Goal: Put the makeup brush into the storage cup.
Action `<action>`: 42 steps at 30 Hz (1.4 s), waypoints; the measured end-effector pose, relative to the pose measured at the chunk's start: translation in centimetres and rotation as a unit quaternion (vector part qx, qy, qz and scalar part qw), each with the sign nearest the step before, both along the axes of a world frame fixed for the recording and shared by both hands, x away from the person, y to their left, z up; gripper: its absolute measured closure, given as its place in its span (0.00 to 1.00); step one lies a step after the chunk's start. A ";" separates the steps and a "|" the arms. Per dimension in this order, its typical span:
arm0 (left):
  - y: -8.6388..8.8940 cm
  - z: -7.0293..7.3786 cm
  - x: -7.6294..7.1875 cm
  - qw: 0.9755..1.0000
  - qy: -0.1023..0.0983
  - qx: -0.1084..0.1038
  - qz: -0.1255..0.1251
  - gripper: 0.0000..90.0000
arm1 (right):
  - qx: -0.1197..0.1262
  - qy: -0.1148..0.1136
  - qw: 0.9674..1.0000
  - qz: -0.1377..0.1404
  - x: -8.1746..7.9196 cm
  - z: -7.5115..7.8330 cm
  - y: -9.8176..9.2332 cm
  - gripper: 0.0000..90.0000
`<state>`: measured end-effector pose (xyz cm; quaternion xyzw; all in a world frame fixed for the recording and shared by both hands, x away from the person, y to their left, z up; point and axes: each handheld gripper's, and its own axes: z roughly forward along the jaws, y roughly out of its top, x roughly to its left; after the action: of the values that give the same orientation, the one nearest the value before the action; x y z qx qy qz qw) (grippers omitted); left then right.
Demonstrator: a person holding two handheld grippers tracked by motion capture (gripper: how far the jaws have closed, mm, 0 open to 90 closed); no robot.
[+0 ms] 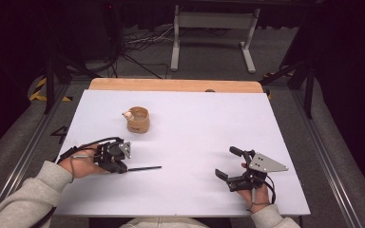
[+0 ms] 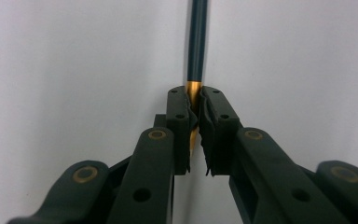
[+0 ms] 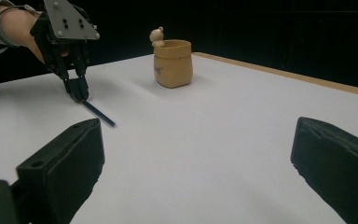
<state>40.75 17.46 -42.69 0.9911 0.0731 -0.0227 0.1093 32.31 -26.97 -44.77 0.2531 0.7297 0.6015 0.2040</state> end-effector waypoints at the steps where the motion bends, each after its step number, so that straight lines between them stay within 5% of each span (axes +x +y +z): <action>1: 0.0 0.0 0.0 1.000 0.001 0.002 0.001 0.91 | 0.000 0.000 1.000 -0.001 0.0 0.0 0.0 0.03; 14: -0.1 0.4 -0.4 1.000 -0.017 0.005 -0.014 0.93 | -0.002 -0.002 1.000 0.002 0.0 0.1 0.1 0.04; 28: -1.2 3.3 -1.3 0.998 -0.039 -0.028 -0.030 0.93 | -0.029 -0.002 0.999 0.028 -0.3 1.7 1.5 0.08; 32: -2.2 4.6 -1.7 0.997 -0.050 -0.039 -0.041 0.93 | -0.043 0.015 0.998 0.052 -0.1 2.7 2.7 0.13; 37: -3.1 6.1 -2.3 0.995 -0.069 -0.051 -0.058 0.93 | -0.087 0.022 0.992 0.094 0.1 4.4 5.0 0.19; 42: -3.3 7.4 -2.7 0.992 -0.084 -0.070 -0.062 0.93 | -0.093 0.026 0.988 0.120 0.5 5.4 6.9 0.19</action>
<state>38.01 14.16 -35.29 0.9819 0.0006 0.0491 0.1829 32.80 -20.11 -39.41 0.1587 0.8125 0.5448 0.1338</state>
